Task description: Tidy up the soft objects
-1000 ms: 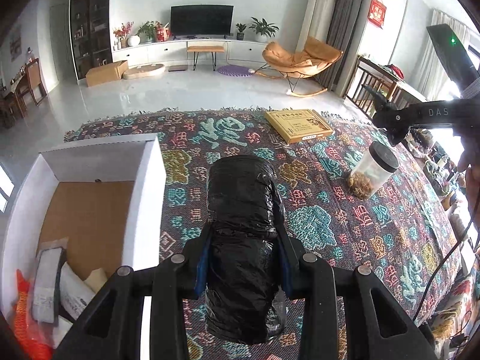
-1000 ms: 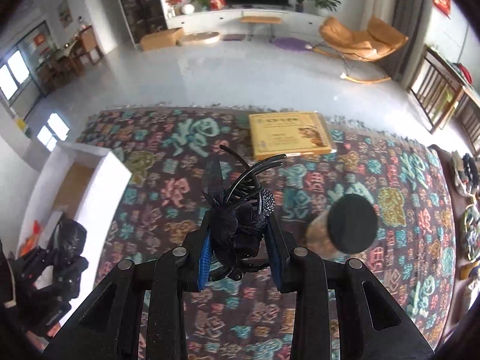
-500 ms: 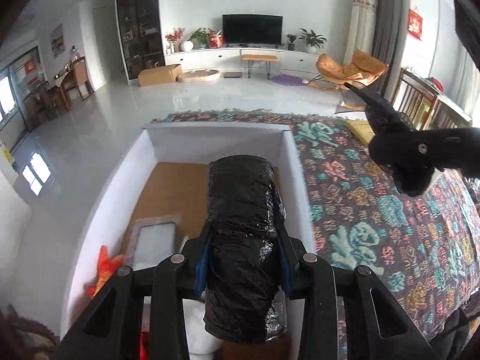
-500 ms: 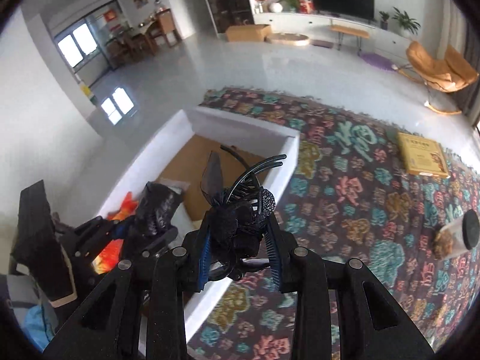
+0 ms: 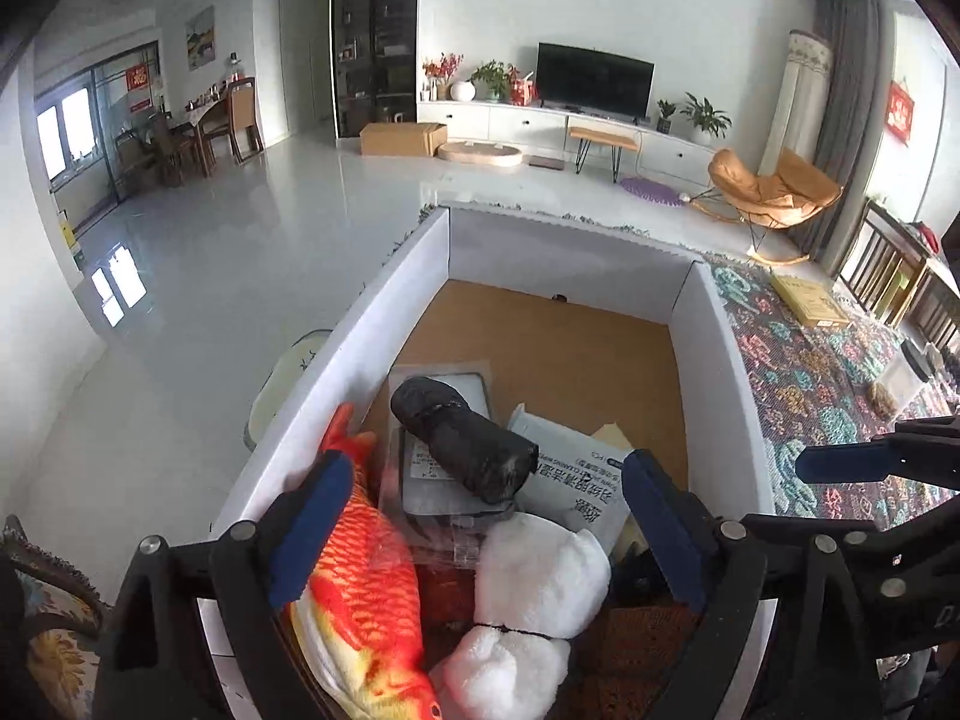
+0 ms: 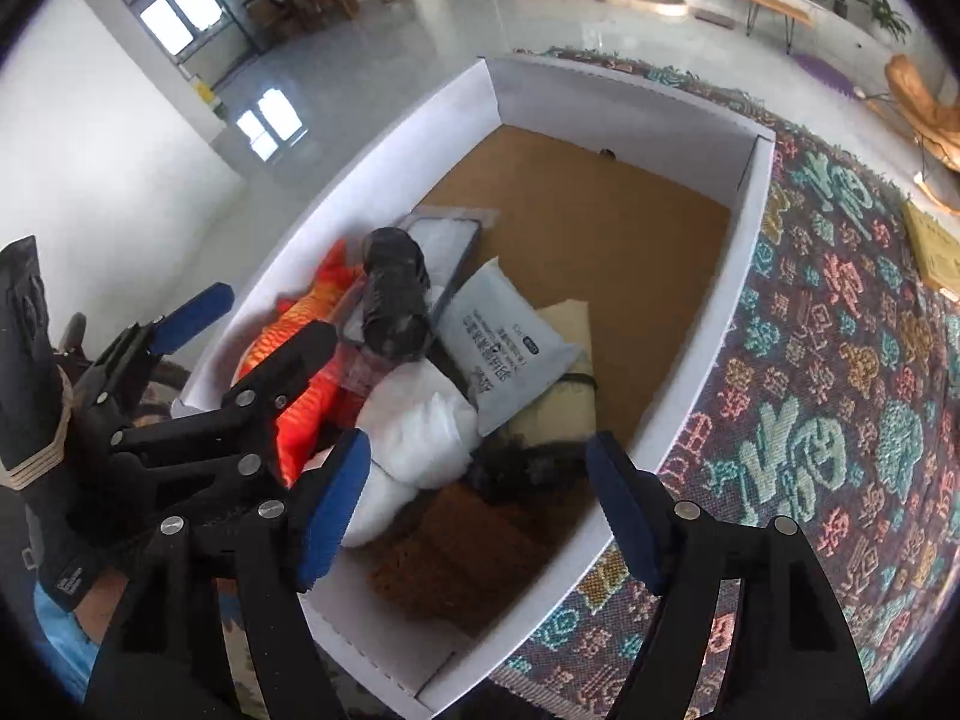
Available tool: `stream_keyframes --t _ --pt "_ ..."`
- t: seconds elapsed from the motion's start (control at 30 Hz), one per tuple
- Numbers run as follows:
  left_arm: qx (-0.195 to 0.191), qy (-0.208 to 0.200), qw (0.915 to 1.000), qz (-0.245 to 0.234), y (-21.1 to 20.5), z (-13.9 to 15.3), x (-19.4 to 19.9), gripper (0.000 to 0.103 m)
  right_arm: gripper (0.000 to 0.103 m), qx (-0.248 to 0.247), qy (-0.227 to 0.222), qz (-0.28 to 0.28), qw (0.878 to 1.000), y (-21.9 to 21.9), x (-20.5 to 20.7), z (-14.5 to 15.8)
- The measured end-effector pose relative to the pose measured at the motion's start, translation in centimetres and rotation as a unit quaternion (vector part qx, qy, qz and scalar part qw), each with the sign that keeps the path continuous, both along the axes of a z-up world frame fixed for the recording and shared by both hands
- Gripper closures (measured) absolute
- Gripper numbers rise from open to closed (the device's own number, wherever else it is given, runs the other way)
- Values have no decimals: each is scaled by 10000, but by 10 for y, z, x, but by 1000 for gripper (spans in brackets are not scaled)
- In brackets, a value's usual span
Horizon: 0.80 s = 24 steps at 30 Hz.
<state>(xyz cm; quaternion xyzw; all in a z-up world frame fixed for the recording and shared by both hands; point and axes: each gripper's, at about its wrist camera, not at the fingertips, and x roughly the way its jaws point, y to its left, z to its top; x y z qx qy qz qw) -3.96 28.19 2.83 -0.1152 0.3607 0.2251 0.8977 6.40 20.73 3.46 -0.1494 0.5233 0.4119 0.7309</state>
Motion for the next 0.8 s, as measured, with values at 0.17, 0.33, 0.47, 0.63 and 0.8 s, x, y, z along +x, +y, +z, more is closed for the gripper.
stream_keyframes --t 0.17,0.33,0.47,0.63,0.8 --pt "669 -93 9972 316 -27 19 -21 0 25 -24 -685 -208 9974 -26 -25 10" --pt "467 -269 9968 592 -35 22 -39 0 25 91 -837 -566 9948 -56 -39 13" --pt "489 -31 9960 749 -41 22 -49 0 25 210 -551 -887 9943 -74 -51 11" --pt "776 146 9933 842 -53 25 -61 0 25 237 -663 -753 9947 -71 -69 16" --pt "712 188 9932 905 -53 31 -70 0 25 191 -925 -644 9934 -64 -85 26"
